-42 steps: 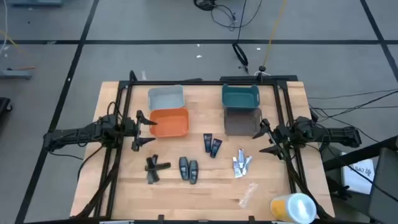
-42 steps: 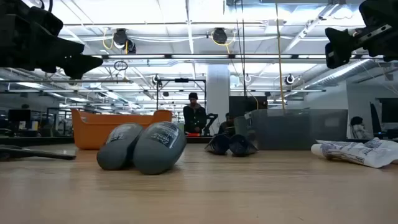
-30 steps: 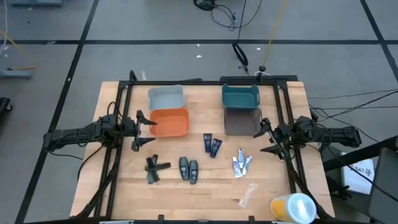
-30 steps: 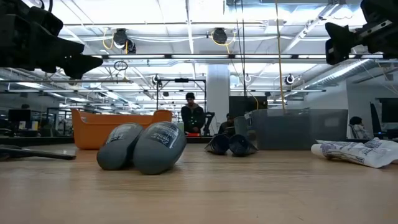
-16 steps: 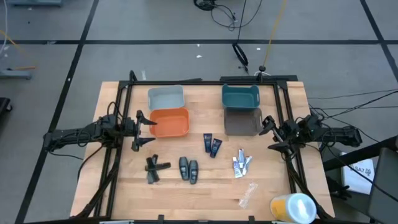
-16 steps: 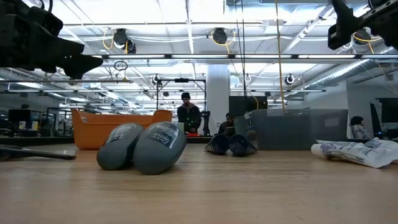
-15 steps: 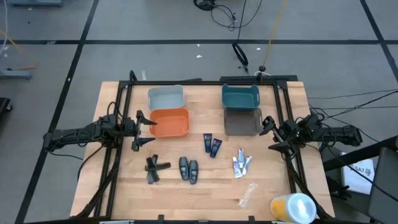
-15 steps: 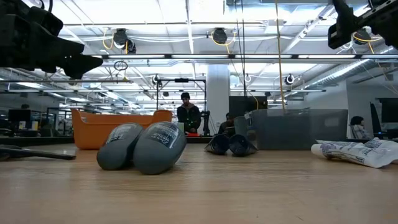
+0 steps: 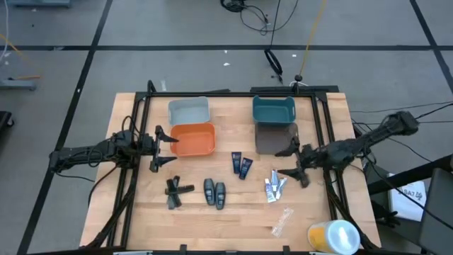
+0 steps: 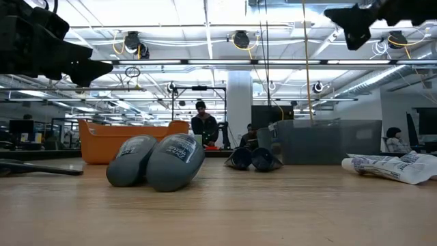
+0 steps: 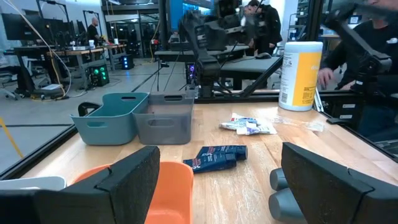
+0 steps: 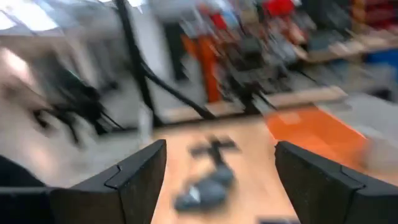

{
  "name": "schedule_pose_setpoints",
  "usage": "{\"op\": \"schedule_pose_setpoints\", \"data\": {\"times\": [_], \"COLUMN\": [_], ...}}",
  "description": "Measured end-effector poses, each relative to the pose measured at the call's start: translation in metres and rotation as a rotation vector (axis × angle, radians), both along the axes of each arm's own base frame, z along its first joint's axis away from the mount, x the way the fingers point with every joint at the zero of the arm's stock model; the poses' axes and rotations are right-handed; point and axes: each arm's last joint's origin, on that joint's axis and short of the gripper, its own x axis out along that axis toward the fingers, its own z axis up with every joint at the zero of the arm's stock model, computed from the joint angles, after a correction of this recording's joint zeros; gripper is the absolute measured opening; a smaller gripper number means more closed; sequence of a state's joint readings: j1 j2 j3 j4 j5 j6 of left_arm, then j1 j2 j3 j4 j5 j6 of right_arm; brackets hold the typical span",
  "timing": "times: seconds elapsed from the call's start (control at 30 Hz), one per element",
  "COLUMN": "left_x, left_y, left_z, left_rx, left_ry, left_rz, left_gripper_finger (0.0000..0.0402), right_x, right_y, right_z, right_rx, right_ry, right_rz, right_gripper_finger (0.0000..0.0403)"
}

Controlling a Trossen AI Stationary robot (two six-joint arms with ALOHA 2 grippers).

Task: Pick & Place Travel size toiletries
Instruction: Put the white toothpaste into the blue bin

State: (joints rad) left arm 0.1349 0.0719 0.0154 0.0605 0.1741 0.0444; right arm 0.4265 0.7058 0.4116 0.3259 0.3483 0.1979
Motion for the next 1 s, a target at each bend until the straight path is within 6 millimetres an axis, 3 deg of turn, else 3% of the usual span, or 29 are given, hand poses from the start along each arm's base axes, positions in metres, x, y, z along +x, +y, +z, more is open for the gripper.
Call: {"op": "schedule_pose_setpoints", "data": {"times": [0.13, 0.23, 0.4, 0.57, 0.73, 1.0], "left_x": [0.0, 0.0, 0.0, 0.0, 0.0, 0.0], "left_y": [0.0, 0.0, 0.0, 0.0, 0.0, 0.0], "left_z": [0.0, 0.0, 0.0, 0.0, 0.0, 0.0], "left_rx": [0.0, 0.0, 0.0, 0.0, 0.0, 0.0], "left_ry": [-0.001, -0.001, -0.001, -0.001, -0.001, -0.002], "left_rz": [0.001, 0.001, 0.001, 0.0, 0.0, 0.001], "left_gripper_finger": [0.0328, 0.0328, 0.0328, 0.0328, 0.0328, 0.0328], "right_x": [0.032, 0.057, 0.089, 0.099, 0.09, 0.075], "right_y": [0.032, 0.054, 0.077, 0.088, 0.09, 0.101], "right_z": [0.029, 0.051, 0.066, 0.035, 0.004, -0.014], "right_rx": [-0.079, -0.044, 0.108, 0.337, 0.461, 0.445], "right_ry": [0.25, 0.418, 0.676, 0.926, 1.169, 1.211], "right_rz": [-0.112, -0.177, -0.273, -0.432, -0.717, -0.972], "right_gripper_finger": [0.029, 0.029, 0.029, 0.029, 0.029, 0.029]}}
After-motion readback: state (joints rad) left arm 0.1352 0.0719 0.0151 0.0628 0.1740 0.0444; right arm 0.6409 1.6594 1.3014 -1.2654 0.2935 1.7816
